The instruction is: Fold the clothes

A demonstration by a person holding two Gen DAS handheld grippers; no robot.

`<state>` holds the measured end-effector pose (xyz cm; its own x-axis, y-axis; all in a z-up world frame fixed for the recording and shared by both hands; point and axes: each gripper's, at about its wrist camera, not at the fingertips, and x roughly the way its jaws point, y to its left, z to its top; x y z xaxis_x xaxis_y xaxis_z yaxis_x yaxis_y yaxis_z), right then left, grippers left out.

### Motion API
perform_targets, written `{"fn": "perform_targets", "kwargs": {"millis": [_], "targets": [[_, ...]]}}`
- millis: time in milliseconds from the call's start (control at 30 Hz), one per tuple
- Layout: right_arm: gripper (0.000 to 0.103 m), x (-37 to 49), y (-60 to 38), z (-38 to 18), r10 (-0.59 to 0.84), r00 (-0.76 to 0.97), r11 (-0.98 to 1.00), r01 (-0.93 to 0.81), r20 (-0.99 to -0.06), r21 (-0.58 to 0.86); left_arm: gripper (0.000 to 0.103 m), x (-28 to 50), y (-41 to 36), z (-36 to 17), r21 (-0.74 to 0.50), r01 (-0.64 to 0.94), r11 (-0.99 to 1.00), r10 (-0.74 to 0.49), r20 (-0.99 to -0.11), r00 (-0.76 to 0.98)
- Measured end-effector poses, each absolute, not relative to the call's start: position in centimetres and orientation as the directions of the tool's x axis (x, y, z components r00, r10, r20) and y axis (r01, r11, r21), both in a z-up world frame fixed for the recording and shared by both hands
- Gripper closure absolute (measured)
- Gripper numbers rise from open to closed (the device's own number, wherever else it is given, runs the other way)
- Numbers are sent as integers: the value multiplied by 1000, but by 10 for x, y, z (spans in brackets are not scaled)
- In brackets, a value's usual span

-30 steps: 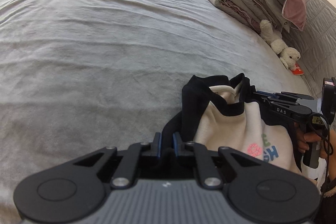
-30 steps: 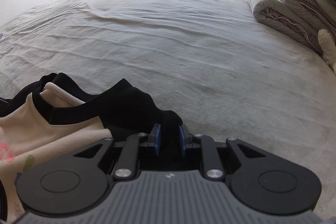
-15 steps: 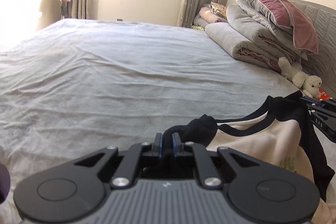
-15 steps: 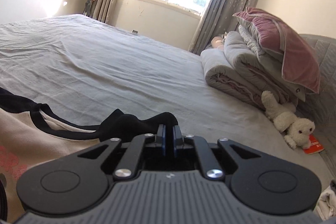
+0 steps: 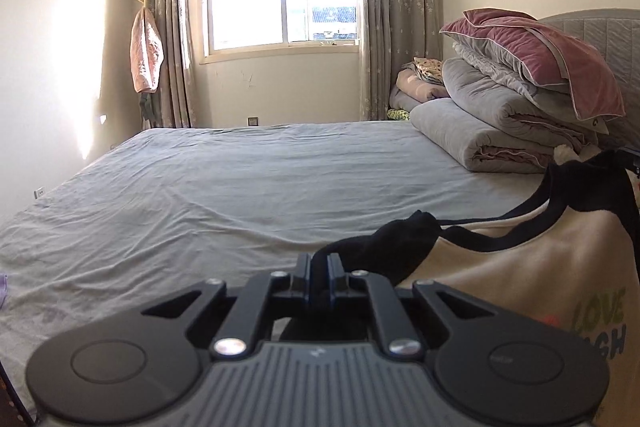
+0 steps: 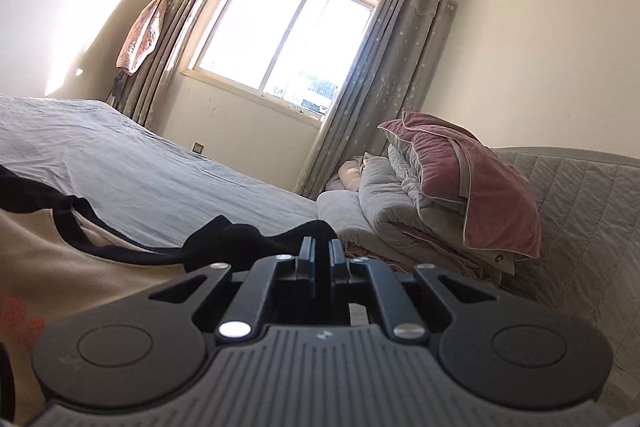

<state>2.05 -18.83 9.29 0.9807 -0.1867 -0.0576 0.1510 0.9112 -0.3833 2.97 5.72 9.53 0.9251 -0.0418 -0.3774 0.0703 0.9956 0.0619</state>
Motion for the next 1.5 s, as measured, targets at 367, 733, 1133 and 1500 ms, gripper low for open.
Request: {"fn": "perform_targets", "kwargs": {"millis": [367, 733, 1133, 1500], "targets": [[90, 74, -205, 83, -42, 934, 952, -70, -354, -298, 95, 81, 53, 62, 84, 60, 995, -10, -504, 864], [61, 105, -193, 8, 114, 795, 953, -257, -596, -161, 95, 91, 70, 26, 108, 29, 994, 41, -594, 803], [59, 128, -194, -24, 170, 723, 946, -310, -670, -95, 73, 124, 109, 26, -89, 190, 978, -199, -680, 706], [59, 140, -201, -29, 225, 691, 932, -358, -687, -55, 72, 175, 117, -20, -186, 318, 930, -341, -760, 554]]}}
